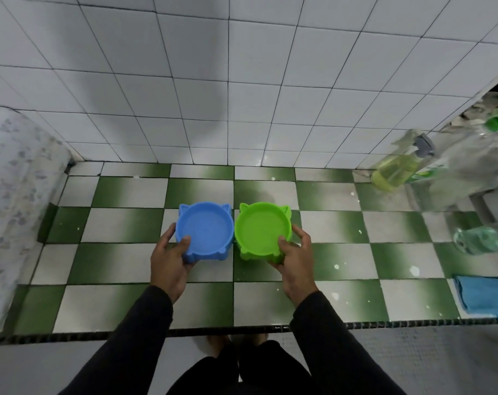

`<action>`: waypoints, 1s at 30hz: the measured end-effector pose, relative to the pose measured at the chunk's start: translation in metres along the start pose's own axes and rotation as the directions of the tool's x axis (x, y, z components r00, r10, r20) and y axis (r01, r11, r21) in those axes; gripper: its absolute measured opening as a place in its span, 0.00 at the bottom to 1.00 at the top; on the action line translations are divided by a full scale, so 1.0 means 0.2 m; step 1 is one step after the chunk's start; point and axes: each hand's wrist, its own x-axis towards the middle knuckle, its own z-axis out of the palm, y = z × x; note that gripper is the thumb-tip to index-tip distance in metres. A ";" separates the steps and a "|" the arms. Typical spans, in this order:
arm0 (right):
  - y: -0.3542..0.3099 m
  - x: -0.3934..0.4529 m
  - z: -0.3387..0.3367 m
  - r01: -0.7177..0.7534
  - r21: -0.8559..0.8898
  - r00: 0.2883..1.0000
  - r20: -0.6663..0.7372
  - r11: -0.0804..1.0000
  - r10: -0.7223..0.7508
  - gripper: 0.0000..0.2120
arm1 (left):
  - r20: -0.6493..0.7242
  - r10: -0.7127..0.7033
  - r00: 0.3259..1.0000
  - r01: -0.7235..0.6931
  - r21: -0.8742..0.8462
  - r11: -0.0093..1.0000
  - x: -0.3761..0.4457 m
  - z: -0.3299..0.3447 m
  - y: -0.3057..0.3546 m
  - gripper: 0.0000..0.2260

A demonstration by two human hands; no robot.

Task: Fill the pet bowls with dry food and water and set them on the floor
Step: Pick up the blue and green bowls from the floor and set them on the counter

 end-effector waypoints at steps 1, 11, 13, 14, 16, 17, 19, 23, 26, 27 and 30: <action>0.00 0.03 0.00 -0.005 -0.006 1.000 0.003 1.000 0.005 0.21 | -0.005 -0.007 1.000 0.007 0.004 1.000 0.01 0.01 -0.01 0.25; 0.05 0.28 -0.07 -0.064 -0.109 0.998 -0.035 0.992 0.061 0.23 | -0.026 -0.059 0.998 0.060 0.062 0.996 0.10 0.11 -0.05 0.28; 0.07 0.31 -0.07 -0.076 -0.126 0.997 -0.035 0.989 0.072 0.23 | -0.037 -0.074 0.997 0.076 0.063 0.995 0.12 0.11 -0.05 0.29; 0.08 0.33 -0.07 -0.082 -0.135 0.996 -0.038 0.987 0.078 0.23 | -0.043 -0.081 0.996 0.083 0.066 0.994 0.13 0.11 -0.06 0.29; 0.10 0.35 -0.08 -0.085 -0.150 0.996 -0.042 0.985 0.079 0.23 | -0.052 -0.090 0.995 0.093 0.071 0.993 0.15 0.11 -0.06 0.29; 0.10 0.36 -0.08 -0.083 -0.151 0.996 -0.042 0.985 0.077 0.23 | -0.055 -0.091 0.994 0.095 0.073 0.993 0.15 0.11 -0.06 0.29; 0.11 0.37 -0.07 -0.070 -0.157 0.997 -0.037 0.985 0.065 0.24 | -0.064 -0.087 0.994 0.093 0.089 0.992 0.17 0.11 -0.07 0.29; 0.13 0.39 -0.07 -0.012 -0.217 0.999 -0.044 0.976 0.003 0.25 | -0.103 -0.036 0.994 0.060 0.242 0.968 0.18 0.10 -0.08 0.28; 0.13 0.40 -0.07 0.058 -0.333 0.995 -0.054 0.941 -0.080 0.24 | -0.089 0.045 0.995 -0.002 0.430 0.903 0.18 0.10 -0.07 0.25; 0.13 0.41 -0.07 0.082 -0.387 0.991 -0.068 0.918 -0.117 0.23 | -0.084 0.065 0.994 -0.018 0.468 0.884 0.19 0.10 -0.07 0.25; 0.14 0.42 -0.08 0.110 -0.531 0.975 -0.106 0.840 -0.195 0.20 | -0.072 0.113 0.991 -0.056 0.542 0.838 0.19 0.10 -0.06 0.21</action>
